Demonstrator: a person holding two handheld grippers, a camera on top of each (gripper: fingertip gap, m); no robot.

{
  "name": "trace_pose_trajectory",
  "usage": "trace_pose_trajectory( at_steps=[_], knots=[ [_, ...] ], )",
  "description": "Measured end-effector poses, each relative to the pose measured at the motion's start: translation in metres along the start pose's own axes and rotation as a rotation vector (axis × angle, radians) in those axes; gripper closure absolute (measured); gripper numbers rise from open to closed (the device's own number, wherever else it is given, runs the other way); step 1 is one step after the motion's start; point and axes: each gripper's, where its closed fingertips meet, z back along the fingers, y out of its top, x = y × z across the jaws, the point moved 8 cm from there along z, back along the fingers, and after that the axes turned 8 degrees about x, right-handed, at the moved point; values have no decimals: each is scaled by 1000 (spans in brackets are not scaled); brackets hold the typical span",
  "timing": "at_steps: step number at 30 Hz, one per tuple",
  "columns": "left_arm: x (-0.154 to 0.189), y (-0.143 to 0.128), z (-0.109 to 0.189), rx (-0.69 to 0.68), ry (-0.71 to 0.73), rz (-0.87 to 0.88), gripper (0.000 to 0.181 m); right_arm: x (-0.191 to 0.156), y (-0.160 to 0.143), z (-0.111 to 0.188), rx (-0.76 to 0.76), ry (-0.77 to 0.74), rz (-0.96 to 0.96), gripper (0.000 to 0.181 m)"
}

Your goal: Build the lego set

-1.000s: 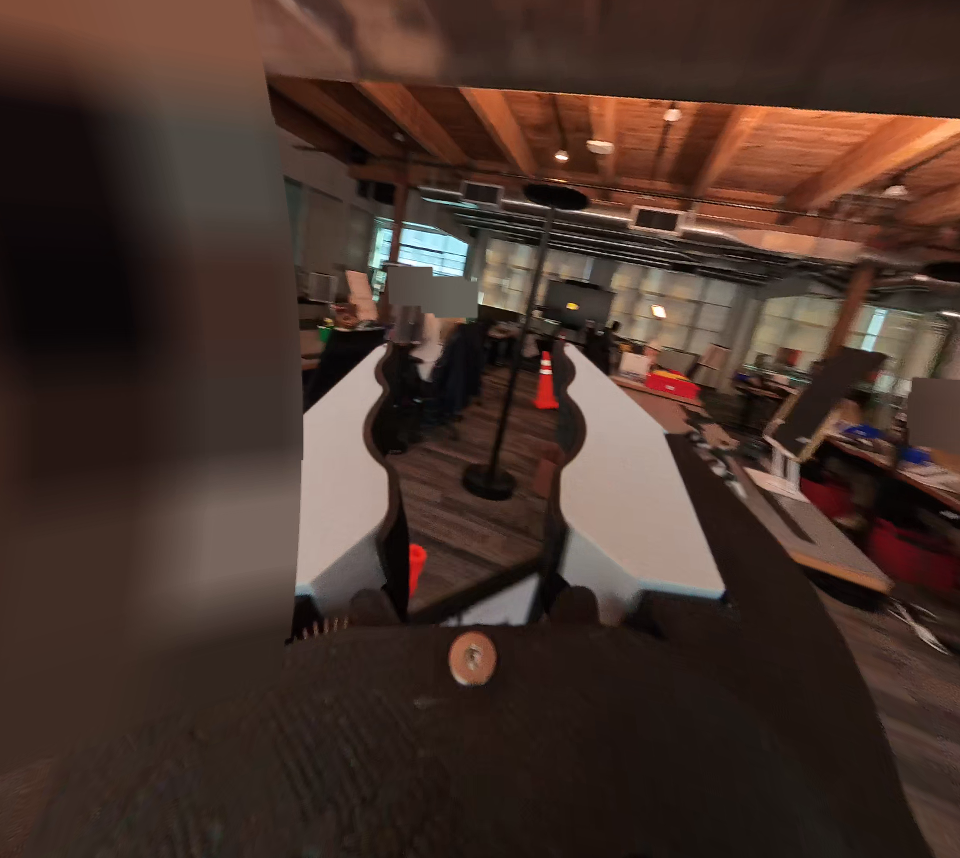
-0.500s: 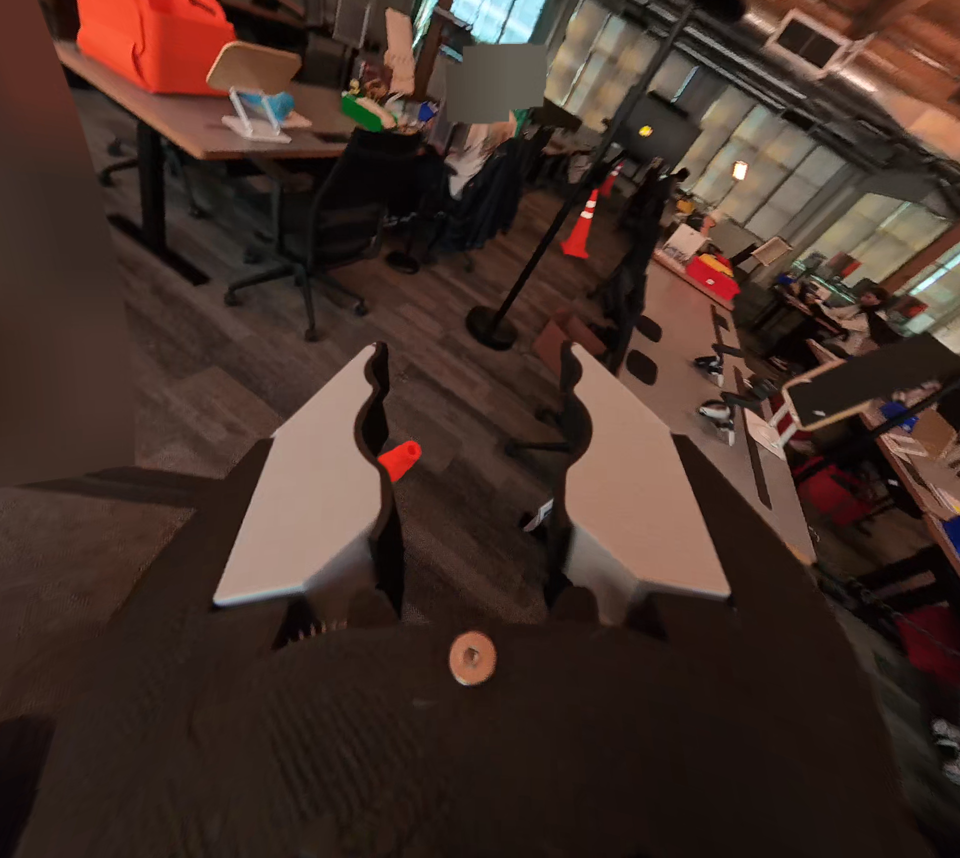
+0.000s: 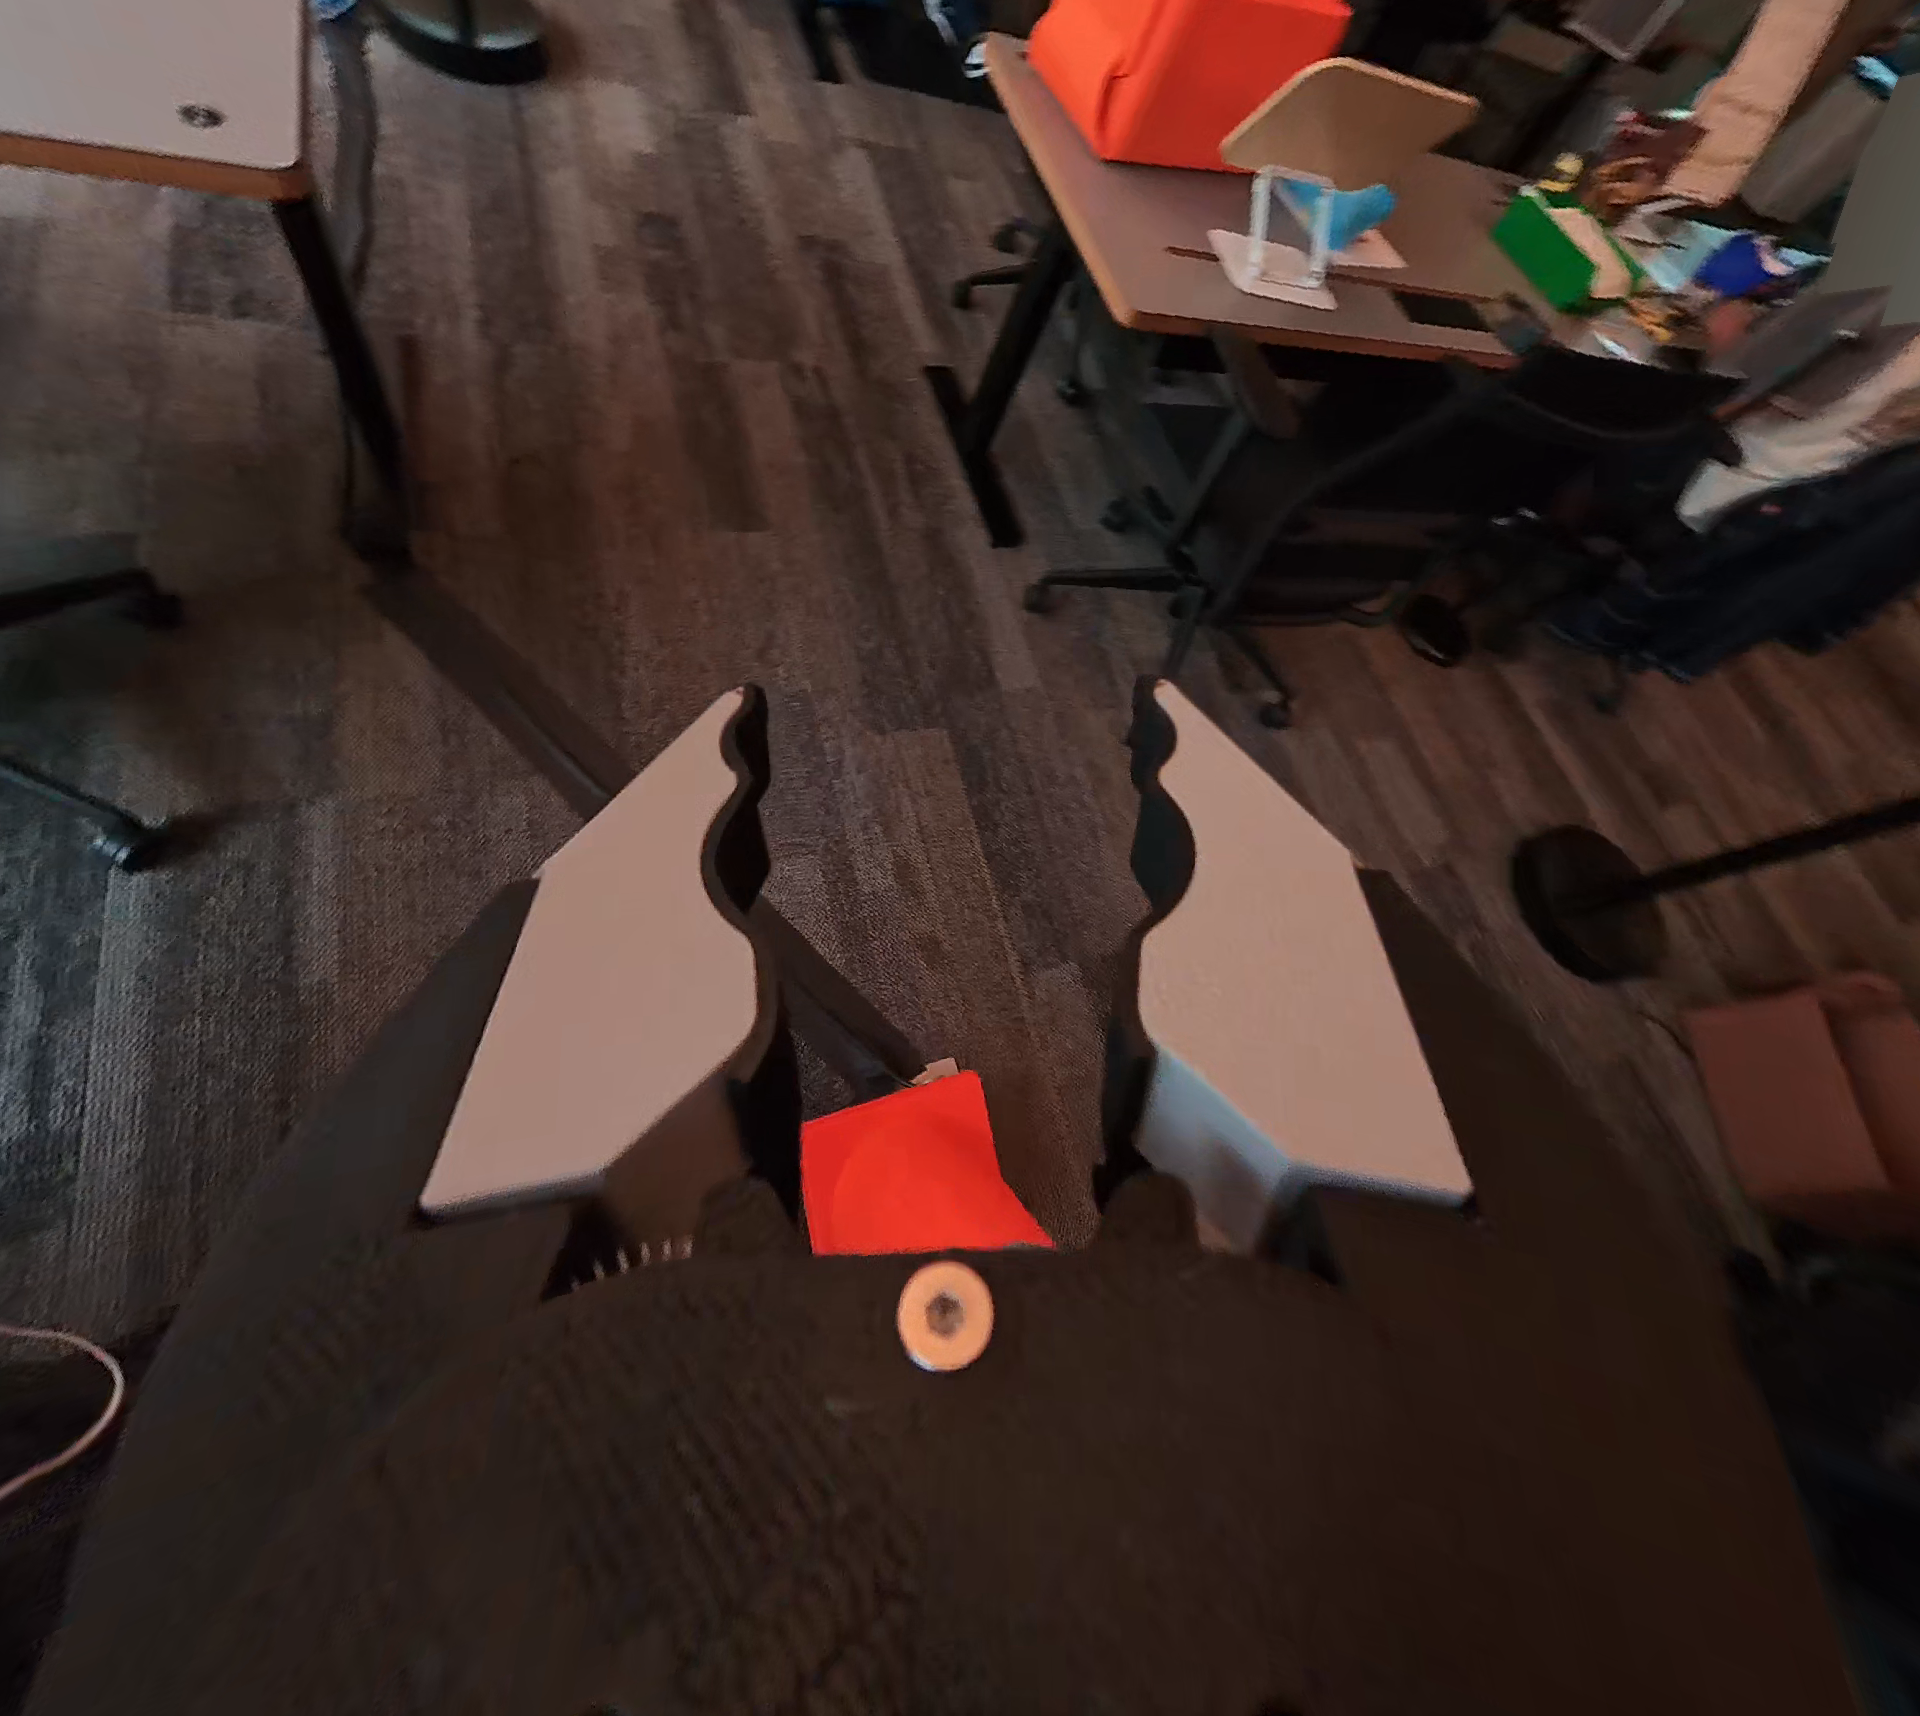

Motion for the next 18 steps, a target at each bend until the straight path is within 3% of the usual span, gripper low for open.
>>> trace_pose_trajectory(
  at_steps=[4,9,12,15,18],
  knots=[
    [4,15,-11,-12,128,-7,95,0,-12,-89,-48,188,26,111],
    [30,30,-60,-65,295,-43,92,-11,-30,-209,25,535,1,113],
    [47,39,-89,-28,442,-47,93,-27,-31,-293,112,726,10,116],
    [62,42,-127,-9,462,27,93,-54,-14,-370,150,905,9,116],
    [76,29,-155,-10,498,99,91,-92,23,-427,223,1041,-8,115]
  ],
)
